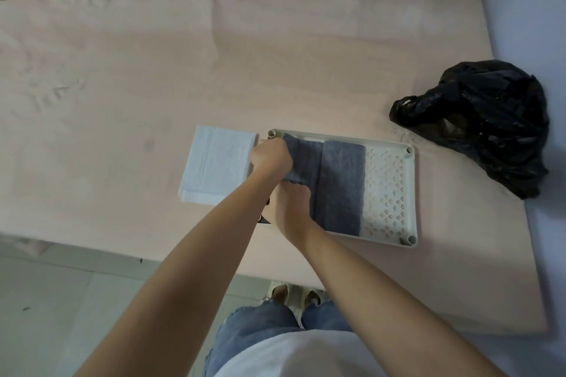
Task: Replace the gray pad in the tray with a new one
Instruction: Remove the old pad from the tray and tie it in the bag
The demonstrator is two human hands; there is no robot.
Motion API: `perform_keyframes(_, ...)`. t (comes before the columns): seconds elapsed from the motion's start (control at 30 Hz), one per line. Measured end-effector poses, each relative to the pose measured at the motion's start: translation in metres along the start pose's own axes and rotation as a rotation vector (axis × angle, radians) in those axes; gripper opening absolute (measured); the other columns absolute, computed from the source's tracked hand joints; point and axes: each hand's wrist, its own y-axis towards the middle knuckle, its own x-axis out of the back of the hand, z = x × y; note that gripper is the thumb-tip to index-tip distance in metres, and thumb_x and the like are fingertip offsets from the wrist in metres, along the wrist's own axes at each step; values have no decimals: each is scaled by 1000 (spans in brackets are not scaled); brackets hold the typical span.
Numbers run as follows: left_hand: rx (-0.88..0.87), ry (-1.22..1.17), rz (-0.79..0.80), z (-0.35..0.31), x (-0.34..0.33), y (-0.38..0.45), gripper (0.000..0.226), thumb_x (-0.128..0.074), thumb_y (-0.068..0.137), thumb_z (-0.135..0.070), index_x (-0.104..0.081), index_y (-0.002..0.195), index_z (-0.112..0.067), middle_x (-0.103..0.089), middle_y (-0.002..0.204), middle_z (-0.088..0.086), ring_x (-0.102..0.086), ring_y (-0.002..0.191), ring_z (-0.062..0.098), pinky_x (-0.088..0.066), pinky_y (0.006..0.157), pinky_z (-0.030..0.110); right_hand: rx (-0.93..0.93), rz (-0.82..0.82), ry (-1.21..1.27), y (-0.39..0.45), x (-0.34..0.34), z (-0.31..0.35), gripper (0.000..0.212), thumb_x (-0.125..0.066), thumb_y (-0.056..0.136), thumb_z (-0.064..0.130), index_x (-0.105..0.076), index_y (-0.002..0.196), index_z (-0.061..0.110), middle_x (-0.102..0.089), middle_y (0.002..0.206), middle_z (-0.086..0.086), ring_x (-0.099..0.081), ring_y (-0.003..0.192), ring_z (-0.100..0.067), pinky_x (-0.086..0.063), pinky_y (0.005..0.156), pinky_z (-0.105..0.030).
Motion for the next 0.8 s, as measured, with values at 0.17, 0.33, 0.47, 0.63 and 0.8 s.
perform_keyframes(0.17, -39, -143, -36, 1, 4, 0, 42, -38, 94, -28, -45, 131, -10, -63, 114, 6, -58, 105, 24, -36, 65, 31, -9, -47, -11, -1, 14, 4, 28, -53, 87, 39, -63, 80, 14, -68, 75, -3, -63, 72, -24, -30, 58, -28)
perform_keyframes(0.33, -132, -276, 9, -3, 21, -8, 29, -49, 84, -29, -58, 100, -7, -66, 85, 7, -60, 72, 22, -36, 55, 24, -157, -13, 135, -7, 37, -5, 34, -46, 88, 43, -63, 81, 14, -69, 82, -4, -65, 81, -26, -38, 63, -29)
perform_keyframes(0.47, -265, -259, 15, -30, 26, -20, 23, -54, 83, -35, -50, 85, -13, -54, 61, 0, -58, 61, 22, -40, 54, 23, -328, -13, 301, -27, 54, -41, 35, -53, 83, 44, -55, 63, 15, -64, 68, 1, -59, 70, -26, -35, 58, -27)
perform_keyframes(0.63, -411, -243, -11, -72, 12, -33, 19, -55, 88, -39, -52, 95, -22, -58, 88, 2, -55, 79, 24, -37, 60, 26, -379, -42, 443, -49, 61, -89, 43, -58, 86, 34, -41, 50, 18, -48, 48, 6, -51, 50, -15, -27, 45, -24)
perform_keyframes(0.8, -468, -90, -8, -97, -9, -34, 34, -49, 92, -42, -59, 96, -11, -65, 98, 9, -60, 89, 27, -42, 64, 30, -402, -38, 526, -50, 52, -128, 44, -55, 92, 29, -38, 53, 21, -43, 51, 6, -45, 52, -15, -29, 50, -29)
